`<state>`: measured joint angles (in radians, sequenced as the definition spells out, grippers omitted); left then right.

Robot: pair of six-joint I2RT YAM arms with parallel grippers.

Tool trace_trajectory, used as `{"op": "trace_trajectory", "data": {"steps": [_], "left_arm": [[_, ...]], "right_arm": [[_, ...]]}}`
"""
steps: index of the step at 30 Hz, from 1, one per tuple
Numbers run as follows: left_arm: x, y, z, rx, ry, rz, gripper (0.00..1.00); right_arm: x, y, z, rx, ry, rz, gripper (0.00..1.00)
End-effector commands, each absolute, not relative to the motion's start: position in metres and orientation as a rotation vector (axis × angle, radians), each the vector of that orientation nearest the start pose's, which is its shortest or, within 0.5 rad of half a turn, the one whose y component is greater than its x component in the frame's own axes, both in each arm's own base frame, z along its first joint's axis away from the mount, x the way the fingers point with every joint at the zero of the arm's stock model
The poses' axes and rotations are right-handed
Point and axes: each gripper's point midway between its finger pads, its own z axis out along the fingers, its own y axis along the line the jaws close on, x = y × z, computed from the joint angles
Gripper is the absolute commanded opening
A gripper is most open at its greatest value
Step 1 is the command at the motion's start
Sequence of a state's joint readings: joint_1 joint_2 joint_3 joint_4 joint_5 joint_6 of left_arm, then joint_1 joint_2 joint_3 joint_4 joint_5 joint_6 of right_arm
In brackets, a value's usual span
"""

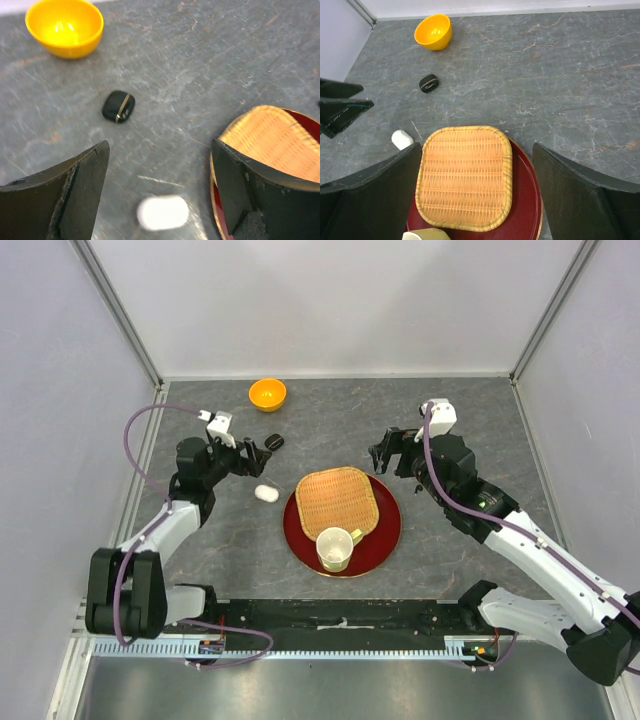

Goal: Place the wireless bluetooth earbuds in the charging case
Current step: Pick up the charging case at the center of the board.

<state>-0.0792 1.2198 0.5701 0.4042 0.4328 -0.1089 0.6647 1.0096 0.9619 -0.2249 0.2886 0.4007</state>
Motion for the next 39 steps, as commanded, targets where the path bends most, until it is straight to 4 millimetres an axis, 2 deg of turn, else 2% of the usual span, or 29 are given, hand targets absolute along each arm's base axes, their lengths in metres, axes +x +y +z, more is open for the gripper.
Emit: {"op": "trace_trajectory", "data": {"steps": [1, 2, 3, 4, 5, 6, 7, 12, 13, 17, 22, 27, 30, 39], "left_arm": [[0.408, -0.109, 0.197, 0.518, 1.624, -0.376, 0.89], [0.419, -0.109, 0.205, 0.539, 1.603, -0.347, 0.89], [0.427, -0.109, 0.186, 0.546, 1.660, -0.356, 0.89], [0.433, -0.108, 0.182, 0.551, 1.680, -0.351, 0.89], [0.445, -0.109, 0.191, 0.579, 1.665, -0.332, 0.89], [0.450, -0.110, 0.170, 0.586, 1.735, -0.354, 0.89], [0.459, -0.113, 0.178, 0.605, 1.716, -0.359, 0.89], [0.481, -0.117, 0.150, 0.681, 1.813, -0.381, 0.90], [0.484, -0.117, 0.139, 0.693, 1.854, -0.390, 0.90], [0.489, -0.113, 0.118, 0.657, 1.960, -0.399, 0.85], [0.497, -0.107, 0.099, 0.664, 2.040, -0.360, 0.84], [0.492, -0.112, 0.075, 0.730, 2.090, -0.326, 0.82], [0.494, -0.114, 0.067, 0.747, 2.114, -0.303, 0.81], [0.506, -0.118, 0.060, 0.787, 2.121, -0.245, 0.80]], "right_arm": [[0.308, 0.185, 0.291, -0.043, 1.809, 0.454, 0.98], [0.308, 0.184, 0.290, -0.045, 1.810, 0.448, 0.98], [0.311, 0.181, 0.289, -0.040, 1.809, 0.441, 0.98], [0.312, 0.181, 0.288, -0.042, 1.811, 0.439, 0.98], [0.314, 0.180, 0.285, -0.043, 1.818, 0.432, 0.98], [0.316, 0.179, 0.284, -0.046, 1.820, 0.429, 0.98], [0.318, 0.178, 0.282, -0.047, 1.827, 0.424, 0.98], [0.328, 0.170, 0.273, -0.039, 1.852, 0.396, 0.98], [0.329, 0.170, 0.273, -0.037, 1.853, 0.400, 0.98], [0.340, 0.164, 0.266, -0.022, 1.875, 0.399, 0.98], [0.350, 0.165, 0.256, -0.021, 1.905, 0.428, 0.98], [0.355, 0.163, 0.254, -0.020, 1.907, 0.429, 0.98], [0.355, 0.164, 0.257, -0.023, 1.900, 0.436, 0.98], [0.354, 0.162, 0.254, -0.016, 1.904, 0.438, 0.98]]}}
